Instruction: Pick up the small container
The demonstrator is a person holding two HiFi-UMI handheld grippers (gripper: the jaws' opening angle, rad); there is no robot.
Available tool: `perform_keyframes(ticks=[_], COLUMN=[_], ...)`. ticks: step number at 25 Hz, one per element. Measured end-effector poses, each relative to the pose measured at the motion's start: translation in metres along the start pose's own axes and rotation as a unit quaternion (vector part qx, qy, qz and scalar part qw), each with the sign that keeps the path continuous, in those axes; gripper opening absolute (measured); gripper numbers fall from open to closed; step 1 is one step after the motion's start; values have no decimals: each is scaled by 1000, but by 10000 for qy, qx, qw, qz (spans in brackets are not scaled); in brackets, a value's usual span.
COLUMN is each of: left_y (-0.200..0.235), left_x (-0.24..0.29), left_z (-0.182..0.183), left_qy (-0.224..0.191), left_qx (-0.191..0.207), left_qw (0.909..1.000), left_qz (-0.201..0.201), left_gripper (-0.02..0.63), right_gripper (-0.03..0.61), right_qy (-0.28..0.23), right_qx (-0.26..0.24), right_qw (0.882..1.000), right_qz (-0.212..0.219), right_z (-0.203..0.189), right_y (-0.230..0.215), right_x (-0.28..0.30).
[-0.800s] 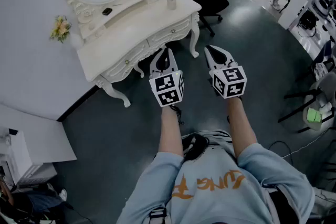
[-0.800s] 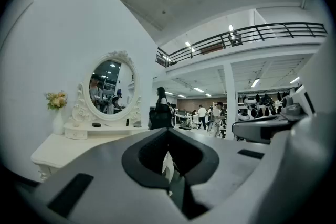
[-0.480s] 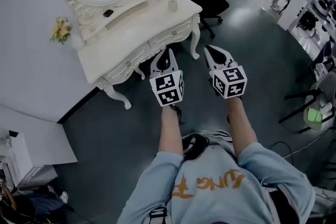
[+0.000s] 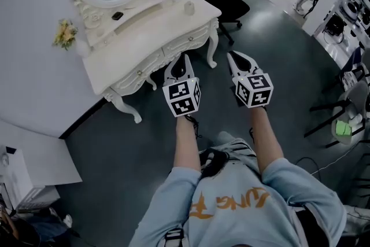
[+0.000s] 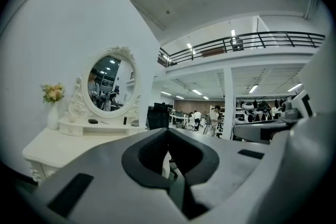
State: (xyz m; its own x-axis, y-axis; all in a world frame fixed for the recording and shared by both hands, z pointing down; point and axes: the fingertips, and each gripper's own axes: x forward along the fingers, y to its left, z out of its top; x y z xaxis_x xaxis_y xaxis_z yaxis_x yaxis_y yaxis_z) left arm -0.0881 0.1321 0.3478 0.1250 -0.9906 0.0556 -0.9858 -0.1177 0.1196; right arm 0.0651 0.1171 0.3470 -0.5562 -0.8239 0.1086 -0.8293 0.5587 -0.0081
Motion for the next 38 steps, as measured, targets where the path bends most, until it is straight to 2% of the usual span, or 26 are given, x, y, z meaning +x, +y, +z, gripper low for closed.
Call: perform_keyframes(ticks=[4,9,14,21,29,38], left_y=[4,20,47,55,57,72], left_x=[2,11,22,65,138,240], left_z=[8,4,38,52,30,-38], left_qy=[-205,-161,-640,-841,-527,261], left_qx=[-45,-117,-163,-33,49,-215], left_qw=[9998,9998,9973,9956,9977,9980], left_qz=[-69,50,319,406,426,540], left_gripper=[21,21,21,21,21,21], right_gripper=[35,35,35,35,35,35], right_qy=[45,137,-54,-171,-63,524], right_qx=[-47,-197,-252,-121,207,439], right_qw=[10000,9997,9997,9998,9997,9973], right_qz=[3,3,28,54,138,252], right_z=[2,5,24,26,14,-34], right_y=[-1,-2,-15,-47,-94,-147], right_x=[9,24,41,81,150,239])
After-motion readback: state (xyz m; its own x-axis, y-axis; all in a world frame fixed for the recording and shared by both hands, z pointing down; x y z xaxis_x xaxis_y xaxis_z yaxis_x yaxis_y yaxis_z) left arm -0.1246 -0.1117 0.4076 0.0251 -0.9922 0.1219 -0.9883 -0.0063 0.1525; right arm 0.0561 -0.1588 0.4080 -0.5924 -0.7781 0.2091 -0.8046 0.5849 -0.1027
